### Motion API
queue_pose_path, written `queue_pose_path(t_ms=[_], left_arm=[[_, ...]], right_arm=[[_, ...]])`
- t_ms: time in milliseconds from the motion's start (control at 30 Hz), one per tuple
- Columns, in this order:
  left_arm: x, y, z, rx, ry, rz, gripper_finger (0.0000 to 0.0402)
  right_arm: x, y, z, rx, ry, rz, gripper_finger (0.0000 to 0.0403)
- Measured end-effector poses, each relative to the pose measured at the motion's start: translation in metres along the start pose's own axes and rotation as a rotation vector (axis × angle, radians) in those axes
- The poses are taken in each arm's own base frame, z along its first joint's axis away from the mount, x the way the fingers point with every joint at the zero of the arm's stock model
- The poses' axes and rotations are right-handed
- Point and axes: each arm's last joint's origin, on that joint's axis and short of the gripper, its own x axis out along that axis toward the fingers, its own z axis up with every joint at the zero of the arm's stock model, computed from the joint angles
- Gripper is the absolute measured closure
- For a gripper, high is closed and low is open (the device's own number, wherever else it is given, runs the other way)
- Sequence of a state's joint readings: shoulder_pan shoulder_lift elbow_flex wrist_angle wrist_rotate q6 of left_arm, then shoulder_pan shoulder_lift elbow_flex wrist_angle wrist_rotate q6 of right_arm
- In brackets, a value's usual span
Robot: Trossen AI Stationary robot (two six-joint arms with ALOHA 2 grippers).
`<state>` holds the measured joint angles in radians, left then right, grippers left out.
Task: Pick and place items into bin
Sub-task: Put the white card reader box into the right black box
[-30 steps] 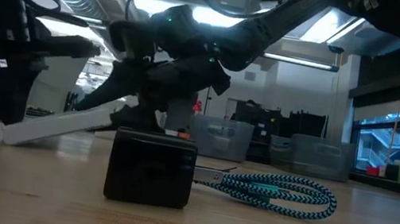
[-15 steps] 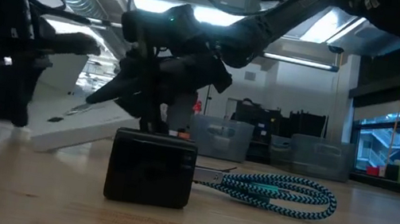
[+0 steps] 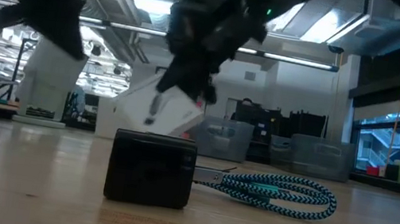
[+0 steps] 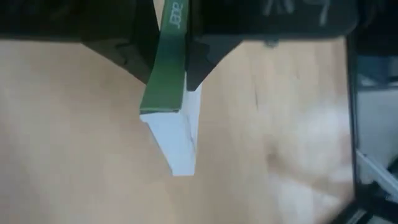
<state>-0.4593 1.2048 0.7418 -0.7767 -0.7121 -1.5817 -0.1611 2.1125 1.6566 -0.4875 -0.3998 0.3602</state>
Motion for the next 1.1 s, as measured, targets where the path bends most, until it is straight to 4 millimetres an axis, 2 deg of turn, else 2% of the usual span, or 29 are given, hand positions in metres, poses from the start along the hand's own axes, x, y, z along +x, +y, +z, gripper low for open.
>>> queue_pose_path(t_ms=[100,233,433,567,767,933,1100], left_arm=[[-0.003,0.000,0.015,0.203,-0.026,-0.041,0.0399],[0.004,-0.003,0.036,0.363,-0.055,-0.061,0.0399],[0.026,-0.003,0.067,0.526,-0.013,-0.103,0.0399],[0.036,-0.001,0.086,0.618,0.002,-0.173,0.0400],[0.045,0.002,0.107,0.666,-0.022,-0.252,0.0399],[0.049,0.008,0.114,0.667,-0.032,-0.227,0.0399],[0.051,0.010,0.118,0.690,-0.028,-0.228,0.0400]], right_arm=[[-0.033,0.001,0.002,-0.043,-0.014,-0.096,0.0358],[-0.072,-0.013,-0.005,-0.016,-0.068,-0.158,0.0358],[-0.138,-0.032,-0.040,0.101,-0.226,-0.176,0.0358],[-0.185,-0.044,-0.064,0.189,-0.354,-0.249,0.0359],[-0.249,-0.070,-0.082,0.330,-0.526,-0.355,0.0360],[-0.280,-0.105,-0.103,0.523,-0.523,-0.530,0.0360],[-0.290,-0.131,-0.120,0.628,-0.433,-0.660,0.0360]])
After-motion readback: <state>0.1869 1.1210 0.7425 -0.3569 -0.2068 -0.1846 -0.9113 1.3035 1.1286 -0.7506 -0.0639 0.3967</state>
